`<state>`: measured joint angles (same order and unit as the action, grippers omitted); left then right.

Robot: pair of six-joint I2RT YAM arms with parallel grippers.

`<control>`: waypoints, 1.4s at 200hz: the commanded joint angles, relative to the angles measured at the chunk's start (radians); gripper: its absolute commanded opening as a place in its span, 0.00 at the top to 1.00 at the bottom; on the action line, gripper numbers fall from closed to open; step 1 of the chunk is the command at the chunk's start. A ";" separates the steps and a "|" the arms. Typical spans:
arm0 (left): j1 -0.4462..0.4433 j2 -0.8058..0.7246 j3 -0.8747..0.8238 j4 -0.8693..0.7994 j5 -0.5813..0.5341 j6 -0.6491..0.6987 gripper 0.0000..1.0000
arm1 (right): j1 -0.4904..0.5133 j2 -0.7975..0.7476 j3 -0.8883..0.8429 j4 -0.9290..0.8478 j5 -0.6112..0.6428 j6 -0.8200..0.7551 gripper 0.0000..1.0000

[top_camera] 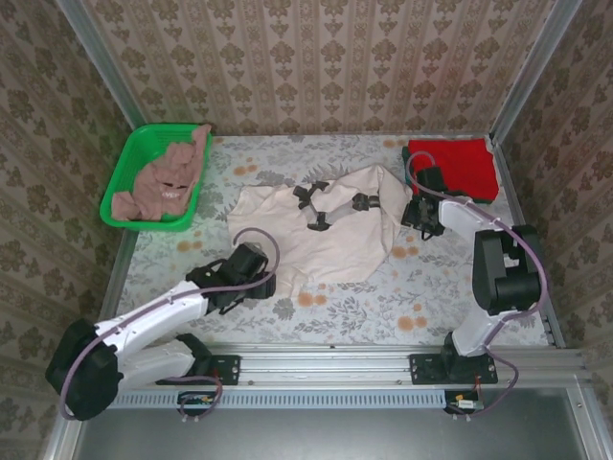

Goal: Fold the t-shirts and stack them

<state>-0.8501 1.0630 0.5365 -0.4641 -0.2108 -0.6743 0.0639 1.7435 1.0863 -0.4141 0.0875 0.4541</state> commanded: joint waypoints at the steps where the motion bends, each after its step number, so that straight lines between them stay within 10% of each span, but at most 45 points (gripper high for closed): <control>1: -0.099 0.020 0.002 0.059 -0.071 -0.109 0.31 | -0.013 0.038 0.025 0.045 -0.071 0.035 0.44; 79: -0.331 0.268 0.154 0.171 -0.143 0.067 0.24 | -0.030 0.129 0.047 0.085 -0.101 0.077 0.53; 117: -0.339 0.433 0.207 0.166 -0.174 0.098 0.31 | -0.032 0.126 0.029 0.102 -0.105 0.084 0.76; 184: -0.337 0.418 0.279 0.025 -0.281 0.107 1.00 | -0.029 -0.023 -0.021 0.067 -0.083 0.068 1.00; 227: -0.295 0.238 0.434 -0.383 -0.482 0.087 1.00 | 0.054 -0.258 -0.070 -0.034 -0.002 0.024 1.00; 280: -0.305 0.074 0.506 -0.385 -0.388 0.254 0.88 | 0.089 -0.575 -0.122 -0.181 0.102 0.016 1.00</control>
<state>-1.1217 1.1603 1.0344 -0.7597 -0.6128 -0.4976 0.1543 1.2835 0.9939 -0.4618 0.0975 0.4931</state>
